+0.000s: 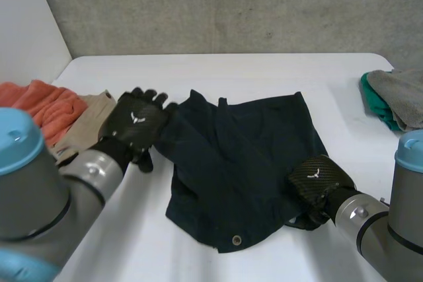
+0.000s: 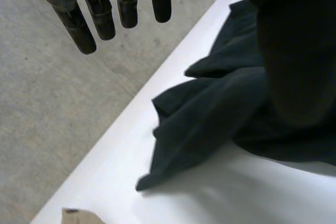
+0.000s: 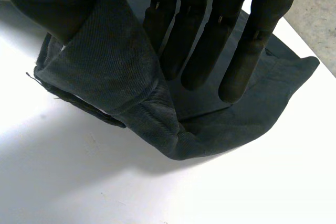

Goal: Fold the laundry.

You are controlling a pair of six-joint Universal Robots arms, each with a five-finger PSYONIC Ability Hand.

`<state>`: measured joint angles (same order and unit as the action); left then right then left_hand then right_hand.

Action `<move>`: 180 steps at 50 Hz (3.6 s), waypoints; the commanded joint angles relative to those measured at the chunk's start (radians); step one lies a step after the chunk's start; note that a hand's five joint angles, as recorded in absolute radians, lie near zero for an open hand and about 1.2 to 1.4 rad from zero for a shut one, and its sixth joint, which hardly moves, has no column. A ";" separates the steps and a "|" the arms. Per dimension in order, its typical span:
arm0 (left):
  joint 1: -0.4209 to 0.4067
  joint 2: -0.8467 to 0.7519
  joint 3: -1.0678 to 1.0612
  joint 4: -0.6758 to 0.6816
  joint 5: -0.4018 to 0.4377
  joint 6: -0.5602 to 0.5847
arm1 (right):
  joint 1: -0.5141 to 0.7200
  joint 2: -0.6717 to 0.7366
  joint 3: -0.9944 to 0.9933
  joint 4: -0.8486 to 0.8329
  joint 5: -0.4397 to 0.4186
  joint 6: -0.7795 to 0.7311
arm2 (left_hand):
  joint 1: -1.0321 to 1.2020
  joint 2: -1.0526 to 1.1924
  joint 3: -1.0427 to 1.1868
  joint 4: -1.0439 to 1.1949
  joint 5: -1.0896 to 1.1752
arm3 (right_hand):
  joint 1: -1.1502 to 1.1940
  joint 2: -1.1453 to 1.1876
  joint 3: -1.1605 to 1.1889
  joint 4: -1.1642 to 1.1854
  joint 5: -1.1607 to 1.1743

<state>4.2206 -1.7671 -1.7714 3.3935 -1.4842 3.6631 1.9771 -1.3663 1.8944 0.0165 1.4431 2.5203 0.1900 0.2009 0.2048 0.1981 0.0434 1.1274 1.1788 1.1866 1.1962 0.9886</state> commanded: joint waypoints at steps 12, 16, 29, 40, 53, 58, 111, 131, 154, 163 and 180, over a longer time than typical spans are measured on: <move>0.076 -0.543 0.460 -0.057 0.185 0.121 | -0.078 -0.008 0.026 -0.023 -0.043 0.020 | 0.141 0.130 0.126 0.132 0.113 | 0.269 0.217 0.210 0.200 0.233; 0.064 -0.569 0.490 -0.126 0.177 0.178 | -0.104 0.001 0.026 -0.035 -0.050 0.017 | 0.514 0.503 0.499 0.506 0.486 | 0.269 0.217 0.210 0.200 0.233; -0.002 -0.215 0.343 -0.057 -0.007 0.048 | -0.191 0.055 -0.240 -0.124 -0.108 -0.037 | 1.206 1.195 1.191 1.198 1.178 | 0.269 0.217 0.210 0.200 0.233; -0.152 -0.038 0.170 -0.046 -0.117 -0.034 | -0.251 0.372 -0.672 -0.526 -0.429 0.106 | 1.206 1.195 1.191 1.198 1.178 | 0.269 0.217 0.210 0.200 0.233; -0.232 -0.311 0.228 -0.003 -0.344 -0.044 | -0.234 0.682 -0.851 -0.687 -0.396 0.275 | 0.768 0.757 0.753 0.760 0.740 | -0.789 -0.840 -0.848 -0.858 -0.825; -0.212 -0.284 0.241 -0.034 -0.389 -0.051 | -0.225 0.604 -0.825 -0.583 -0.278 0.275 | -0.015 -0.026 -0.030 -0.024 -0.043 | -0.953 -1.004 -1.012 -1.022 -0.989; 0.134 -0.112 -0.083 -0.188 0.032 -0.206 | -0.166 -0.172 -0.044 0.357 -0.313 0.175 | 0.314 0.303 0.299 0.306 0.286 | -0.633 -0.684 -0.692 -0.702 -0.668; 0.019 -0.235 -0.006 -0.037 -0.130 -0.037 | 0.071 0.079 0.026 -0.116 -0.003 0.239 | 0.719 0.708 0.704 0.711 0.691 | -0.689 -0.740 -0.748 -0.757 -0.724; 0.012 -0.057 -0.006 -0.019 -0.228 -0.052 | 0.074 0.007 -0.037 -0.186 0.105 0.130 | 1.201 1.190 1.186 1.193 1.173 | 0.269 0.217 0.210 0.200 0.233; 0.002 0.106 -0.085 -0.184 -0.243 -0.127 | 0.062 0.001 -0.083 -0.059 0.057 0.155 | 0.141 0.130 0.126 0.133 0.113 | 0.269 0.217 0.210 0.200 0.233; 0.030 -0.135 -0.076 -0.072 -0.176 -0.186 | 0.068 -0.053 -0.110 -0.010 0.036 0.219 | 0.338 0.327 0.323 0.329 0.310 | 0.269 0.217 0.210 0.200 0.233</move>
<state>4.2423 -1.7938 -1.8953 3.2413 -1.6843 3.4776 2.0424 -1.3903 1.7884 -0.0113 1.4875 2.7251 0.3976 0.3974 0.3968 0.3973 0.2282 1.1087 1.1695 1.1852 1.1954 0.9974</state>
